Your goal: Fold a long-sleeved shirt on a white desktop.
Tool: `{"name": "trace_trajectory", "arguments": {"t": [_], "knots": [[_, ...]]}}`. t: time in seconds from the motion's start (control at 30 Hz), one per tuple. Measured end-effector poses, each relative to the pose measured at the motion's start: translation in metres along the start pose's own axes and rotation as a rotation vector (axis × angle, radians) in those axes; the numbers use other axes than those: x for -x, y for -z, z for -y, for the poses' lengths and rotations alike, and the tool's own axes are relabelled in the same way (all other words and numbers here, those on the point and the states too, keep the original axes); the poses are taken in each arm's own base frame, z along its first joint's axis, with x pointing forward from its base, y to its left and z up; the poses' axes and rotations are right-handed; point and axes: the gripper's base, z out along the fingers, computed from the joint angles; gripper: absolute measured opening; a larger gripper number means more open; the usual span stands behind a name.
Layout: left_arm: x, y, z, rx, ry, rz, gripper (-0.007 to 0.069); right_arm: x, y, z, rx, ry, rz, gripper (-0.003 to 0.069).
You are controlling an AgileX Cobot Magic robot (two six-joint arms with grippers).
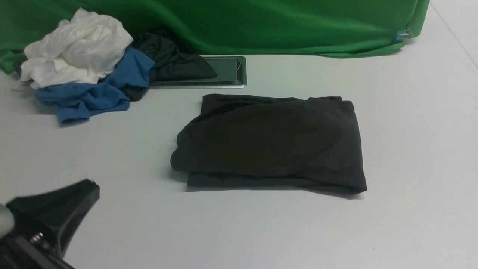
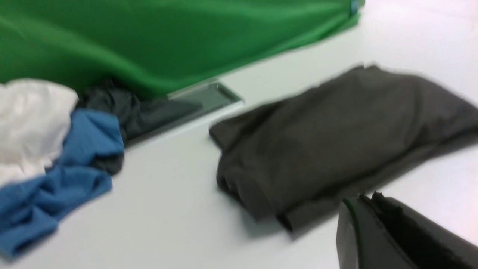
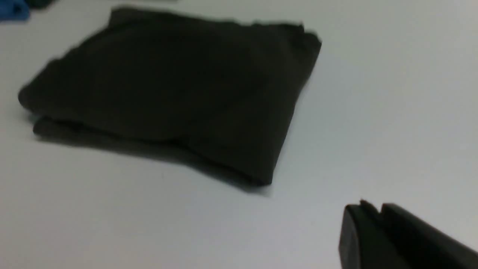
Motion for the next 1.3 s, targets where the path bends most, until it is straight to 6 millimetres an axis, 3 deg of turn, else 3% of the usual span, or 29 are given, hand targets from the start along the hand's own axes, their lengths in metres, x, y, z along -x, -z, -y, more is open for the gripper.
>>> {"name": "trace_trajectory", "arguments": {"t": [0.17,0.5,0.57,0.63,0.8,0.93,1.1,1.3], "knots": [[-0.012,-0.003,0.002,-0.01,0.004,-0.039,0.0017,-0.009,0.007,0.001,0.007,0.002,0.078,0.0104],[-0.024,-0.005,0.005,-0.017,0.007,-0.074,0.0017,-0.009,0.008,0.002,-0.003,0.01,0.101,0.0121],[-0.024,-0.005,0.005,-0.017,0.007,-0.074,0.0017,-0.009,0.009,0.003,-0.01,0.018,0.117,0.0108],[-0.024,-0.004,0.005,-0.017,0.007,-0.073,0.0018,-0.012,0.011,0.006,-0.024,0.044,0.184,0.0048],[-0.024,-0.004,0.004,-0.014,-0.004,-0.071,0.0018,-0.045,0.007,0.017,-0.096,0.069,0.318,0.0029],[-0.024,-0.004,0.004,-0.012,-0.011,-0.071,0.0018,-0.1,-0.006,0.028,-0.149,0.06,0.393,0.0029],[-0.024,-0.004,0.004,-0.011,-0.016,-0.072,0.0018,-0.124,-0.015,0.031,-0.147,0.053,0.433,0.0029],[-0.024,-0.004,0.004,-0.011,-0.019,-0.072,0.0018,-0.126,-0.016,0.031,-0.137,0.008,0.446,0.0036]]}}
